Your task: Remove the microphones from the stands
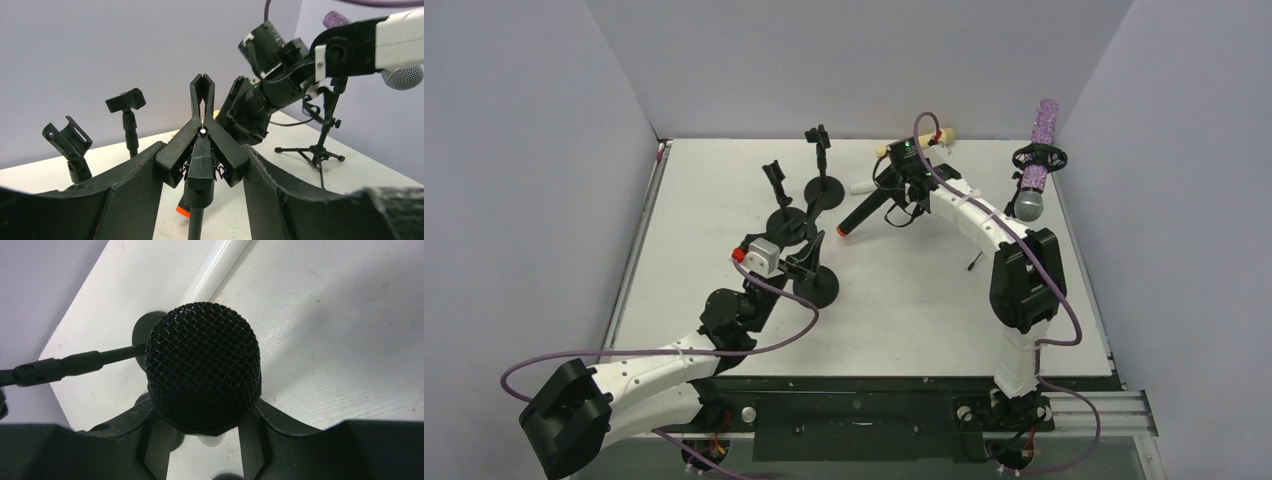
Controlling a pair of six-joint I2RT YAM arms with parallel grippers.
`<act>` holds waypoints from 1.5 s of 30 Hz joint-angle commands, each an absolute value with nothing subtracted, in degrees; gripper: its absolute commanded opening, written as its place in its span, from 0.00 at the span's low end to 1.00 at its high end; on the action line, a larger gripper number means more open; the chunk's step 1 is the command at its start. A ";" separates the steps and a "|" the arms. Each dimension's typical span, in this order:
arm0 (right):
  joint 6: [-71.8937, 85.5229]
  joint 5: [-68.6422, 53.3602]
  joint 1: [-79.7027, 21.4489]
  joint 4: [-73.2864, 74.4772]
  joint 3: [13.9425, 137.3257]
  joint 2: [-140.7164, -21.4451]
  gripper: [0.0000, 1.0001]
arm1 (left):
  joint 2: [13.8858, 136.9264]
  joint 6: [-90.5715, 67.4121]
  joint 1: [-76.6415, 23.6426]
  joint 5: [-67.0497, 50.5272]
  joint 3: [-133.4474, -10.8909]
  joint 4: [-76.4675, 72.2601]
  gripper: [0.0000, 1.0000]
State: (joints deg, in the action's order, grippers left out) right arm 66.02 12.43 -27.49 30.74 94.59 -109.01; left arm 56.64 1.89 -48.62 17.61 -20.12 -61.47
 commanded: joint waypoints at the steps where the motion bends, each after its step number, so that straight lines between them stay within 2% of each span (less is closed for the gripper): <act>1: 76.12 10.69 -26.61 22.45 92.50 -110.57 0.00 | 56.33 0.35 -48.52 15.87 -21.28 -63.63 0.52; 14: 82.90 6.08 -22.24 11.70 83.67 -112.24 0.00 | 55.11 0.60 -48.46 15.22 -21.28 -62.52 0.52; 26: 80.85 5.65 -19.17 11.99 82.11 -115.39 0.00 | 54.90 0.92 -48.43 15.24 -21.36 -62.20 0.52; 31: 80.60 5.76 -18.27 12.48 81.70 -116.53 0.14 | 54.88 0.97 -48.49 15.17 -21.49 -62.07 0.52; 38: 80.83 6.05 -17.16 13.17 81.50 -117.75 0.21 | 54.83 1.13 -48.44 15.19 -21.66 -61.78 0.52; 45: 80.56 6.31 -16.30 14.13 81.63 -118.12 0.39 | 54.93 1.14 -48.43 15.13 -21.71 -61.68 0.52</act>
